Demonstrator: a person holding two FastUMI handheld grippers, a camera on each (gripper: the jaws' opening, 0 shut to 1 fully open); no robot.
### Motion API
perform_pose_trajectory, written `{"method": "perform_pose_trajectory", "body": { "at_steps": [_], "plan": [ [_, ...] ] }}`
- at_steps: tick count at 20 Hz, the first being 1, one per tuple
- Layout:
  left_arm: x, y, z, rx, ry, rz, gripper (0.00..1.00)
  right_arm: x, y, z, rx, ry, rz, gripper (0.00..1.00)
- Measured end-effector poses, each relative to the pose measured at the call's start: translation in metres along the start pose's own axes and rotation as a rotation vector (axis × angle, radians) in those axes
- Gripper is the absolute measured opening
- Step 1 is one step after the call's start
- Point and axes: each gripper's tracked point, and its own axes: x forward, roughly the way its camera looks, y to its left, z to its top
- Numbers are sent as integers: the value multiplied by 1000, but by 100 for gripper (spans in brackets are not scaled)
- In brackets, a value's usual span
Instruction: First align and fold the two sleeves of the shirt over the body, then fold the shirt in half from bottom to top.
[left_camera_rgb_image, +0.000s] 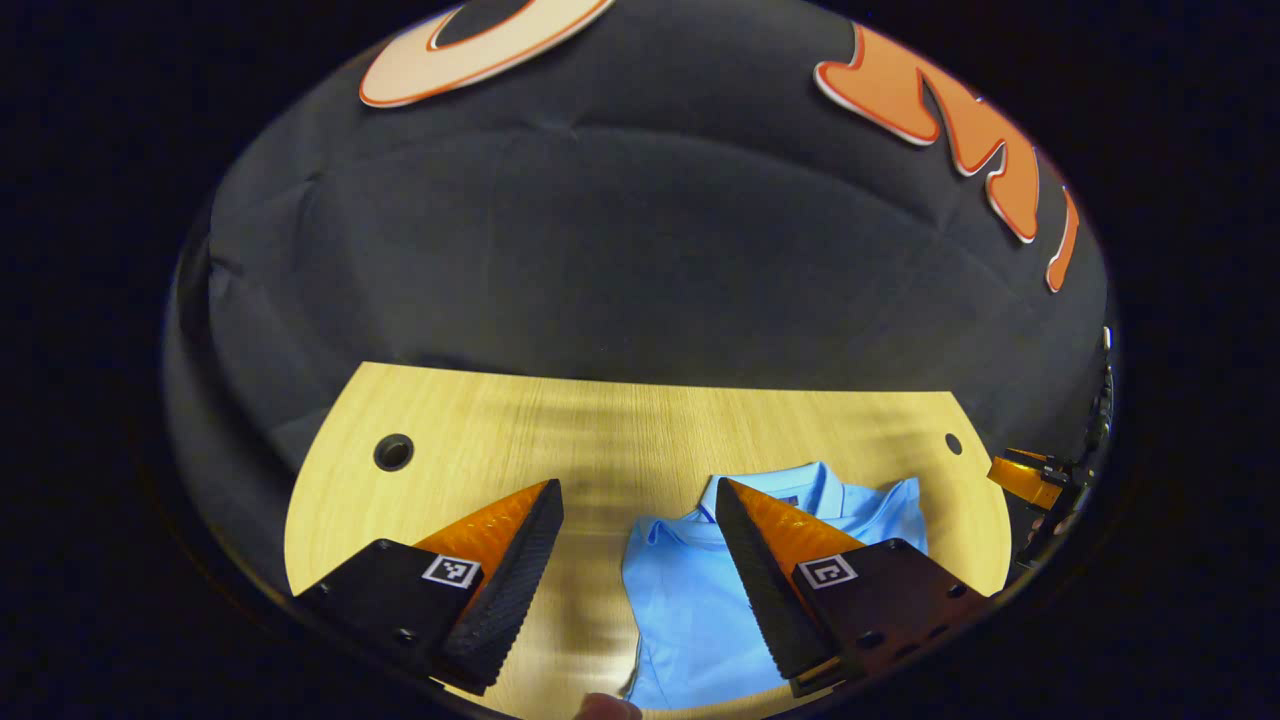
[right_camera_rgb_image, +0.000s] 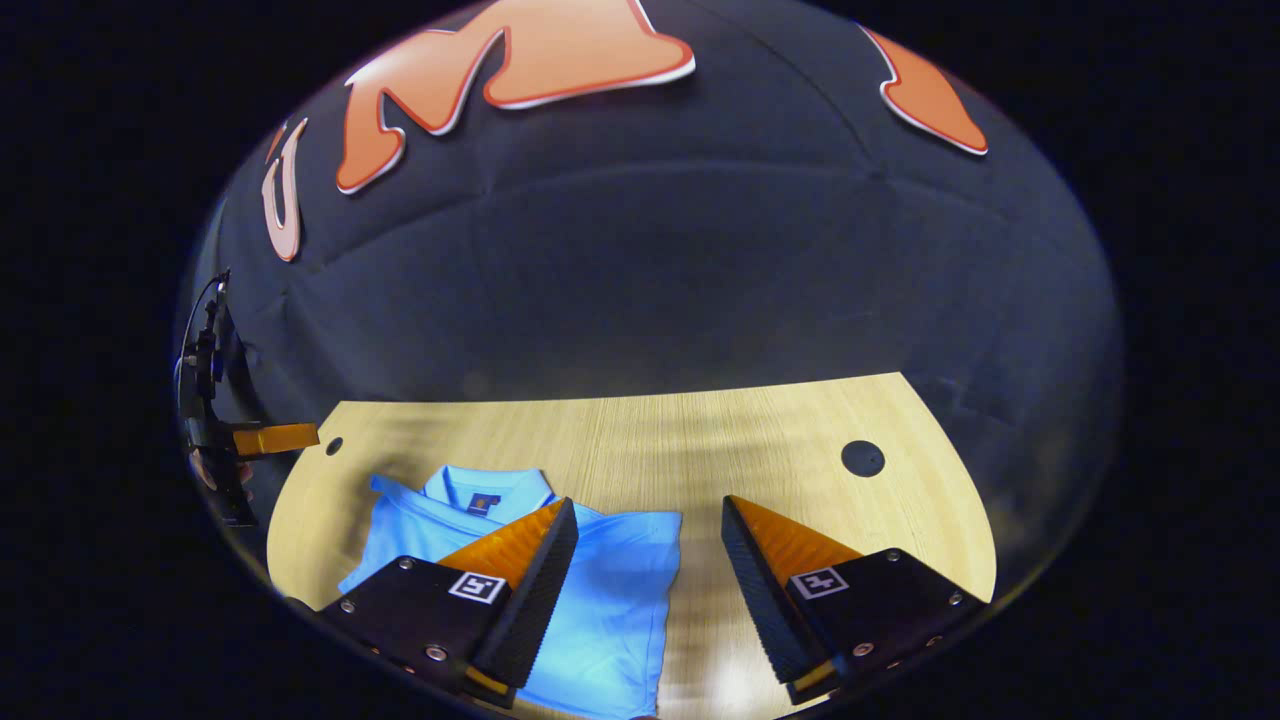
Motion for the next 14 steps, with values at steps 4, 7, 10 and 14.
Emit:
{"method": "perform_pose_trajectory", "body": {
  "at_steps": [4,7,10,14],
  "plan": [
    [-61,-1,17,43,-111,-3,100,-61,4,14,-16,-75,-37,95],
    [-111,-2,21,86,-185,-9,100,-109,12,21,-27,-138,-65,97],
    [-152,-11,17,98,-243,-39,99,-152,22,24,-34,-193,-80,97],
    [-216,-10,11,106,-354,-38,99,-204,27,24,-69,-271,-110,97]
  ]
}}
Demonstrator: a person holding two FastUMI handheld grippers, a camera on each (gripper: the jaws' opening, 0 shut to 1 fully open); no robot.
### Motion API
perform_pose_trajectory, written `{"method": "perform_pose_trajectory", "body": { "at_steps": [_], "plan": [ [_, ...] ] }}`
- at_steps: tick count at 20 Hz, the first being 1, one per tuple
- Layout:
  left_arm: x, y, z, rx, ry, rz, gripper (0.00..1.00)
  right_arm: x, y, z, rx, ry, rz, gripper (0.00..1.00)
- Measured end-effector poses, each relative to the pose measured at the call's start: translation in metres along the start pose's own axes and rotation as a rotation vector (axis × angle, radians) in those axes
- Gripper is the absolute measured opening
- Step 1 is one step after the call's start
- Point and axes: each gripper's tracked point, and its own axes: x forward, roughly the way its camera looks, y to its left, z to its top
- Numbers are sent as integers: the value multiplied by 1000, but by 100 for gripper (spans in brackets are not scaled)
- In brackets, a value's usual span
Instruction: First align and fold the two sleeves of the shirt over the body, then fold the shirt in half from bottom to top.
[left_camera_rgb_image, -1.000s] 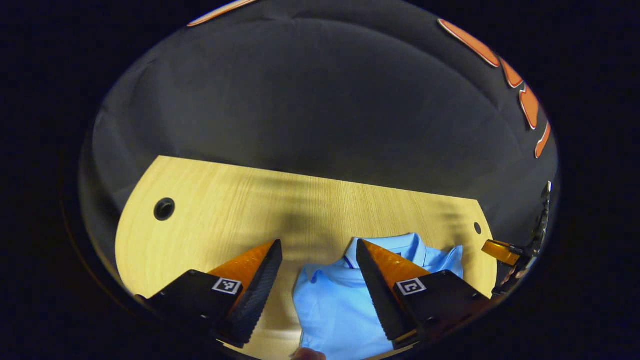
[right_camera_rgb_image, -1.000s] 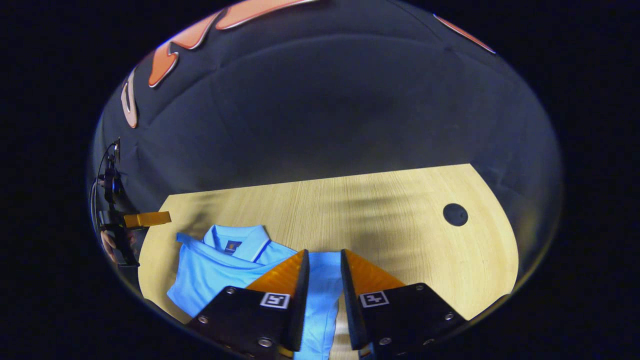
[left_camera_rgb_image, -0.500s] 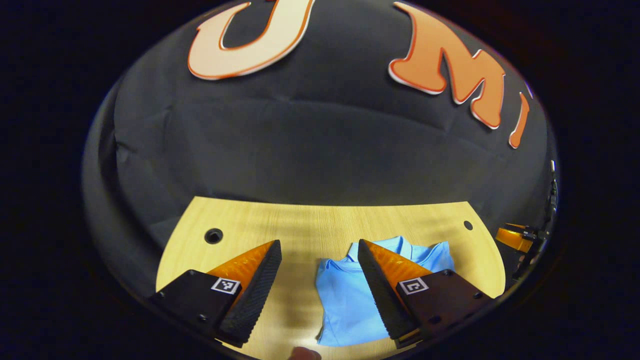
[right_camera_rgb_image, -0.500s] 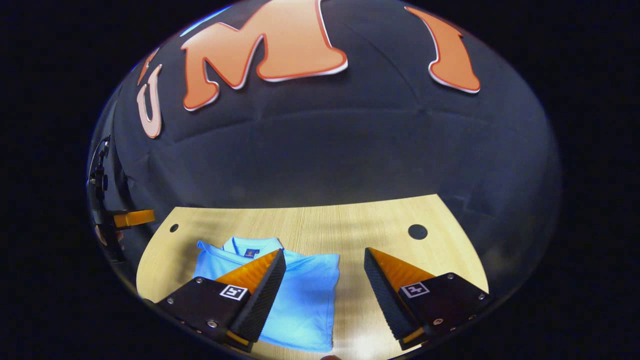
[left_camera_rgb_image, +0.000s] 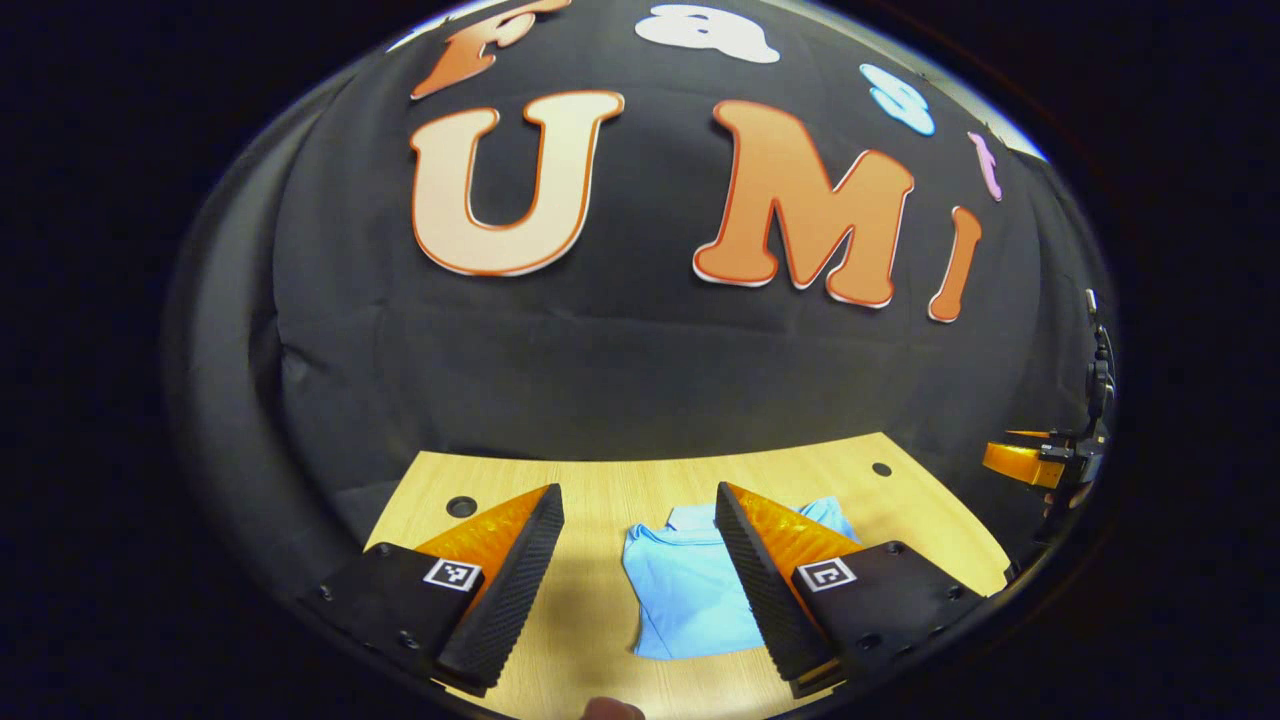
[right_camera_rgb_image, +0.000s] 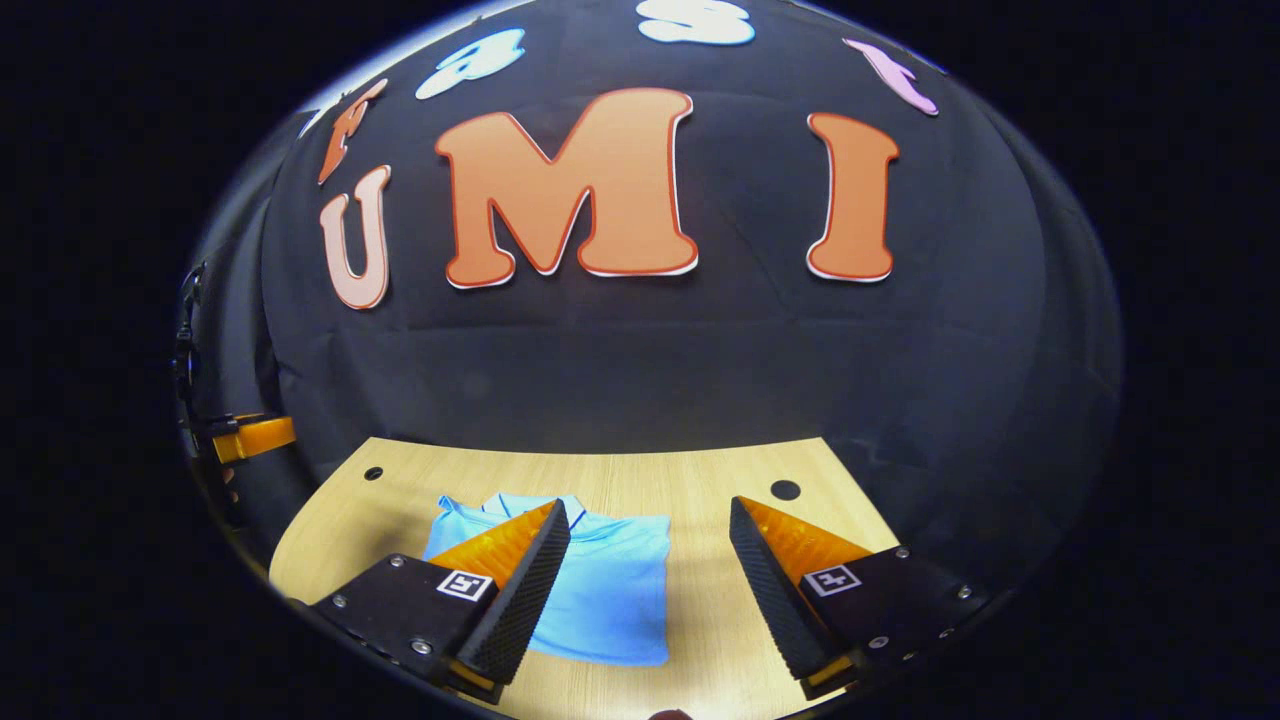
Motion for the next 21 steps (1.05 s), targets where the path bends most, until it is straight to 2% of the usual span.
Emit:
{"method": "perform_pose_trajectory", "body": {
  "at_steps": [5,11,16,19,21],
  "plan": [
    [-62,-23,14,28,-132,31,99,-49,-12,8,-60,-111,-12,97],
    [-148,-65,6,41,-216,112,99,-129,-21,4,-126,-202,44,97],
    [-205,-104,-17,64,-243,145,98,-180,-41,-32,-143,-214,37,98],
    [-227,-124,-35,84,-235,157,98,-203,-46,-36,-123,-243,51,99],
    [-242,-134,-42,79,-242,164,99,-214,-55,-35,-129,-265,29,99]
  ]
}}
